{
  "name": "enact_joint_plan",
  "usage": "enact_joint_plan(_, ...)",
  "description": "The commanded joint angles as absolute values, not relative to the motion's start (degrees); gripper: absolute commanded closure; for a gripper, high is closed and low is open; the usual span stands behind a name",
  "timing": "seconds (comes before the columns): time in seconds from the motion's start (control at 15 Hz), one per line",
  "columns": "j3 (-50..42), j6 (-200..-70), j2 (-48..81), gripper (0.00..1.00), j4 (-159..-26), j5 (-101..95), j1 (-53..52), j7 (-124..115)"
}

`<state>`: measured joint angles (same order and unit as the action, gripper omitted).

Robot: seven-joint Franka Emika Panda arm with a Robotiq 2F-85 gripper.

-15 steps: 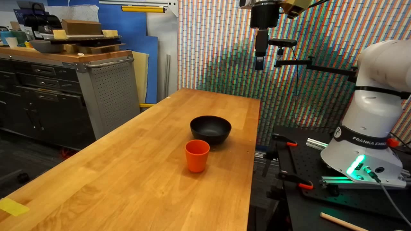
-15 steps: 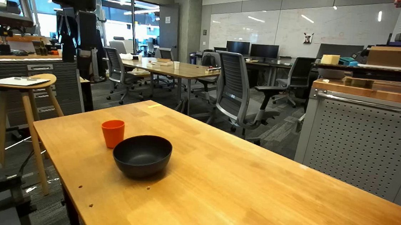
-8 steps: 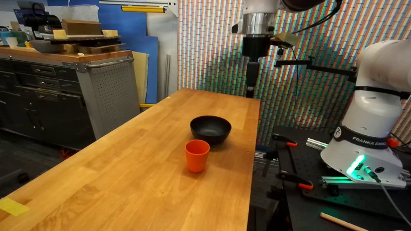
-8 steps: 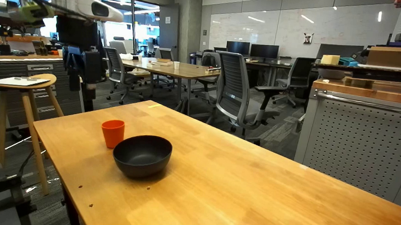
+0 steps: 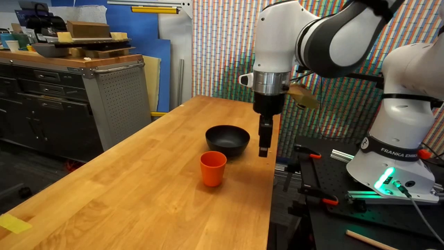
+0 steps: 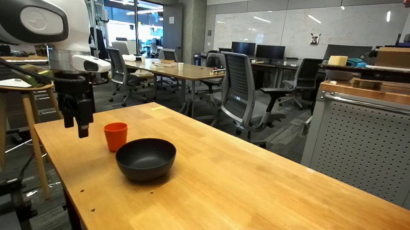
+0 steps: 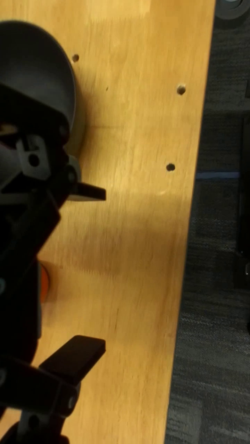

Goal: Put the cup in the bowl

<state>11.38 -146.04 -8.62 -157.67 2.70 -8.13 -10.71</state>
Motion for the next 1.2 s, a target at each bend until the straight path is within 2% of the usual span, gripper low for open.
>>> enact_joint_plan(0.0,15.0,-155.8,-1.5,0.00,-155.3,-3.9,-9.7,-17.5)
enact_joint_plan(0.2,16.2,-160.6,2.9,0.00,-152.0,-17.3,-9.3,-26.7)
enact_joint_plan(0.8,13.5,-158.5,14.9,0.00,-137.5,-43.5,-12.0,-41.5)
enact_joint_plan(0.87,13.2,-158.7,16.5,0.25,-136.5,-44.5,-12.0,-41.7)
enact_joint_plan(0.93,12.6,-158.8,18.0,0.26,-135.7,-45.8,-12.1,-42.2)
enact_joint_plan(1.13,10.7,-159.0,21.9,0.50,-133.8,-49.0,-12.5,-43.4)
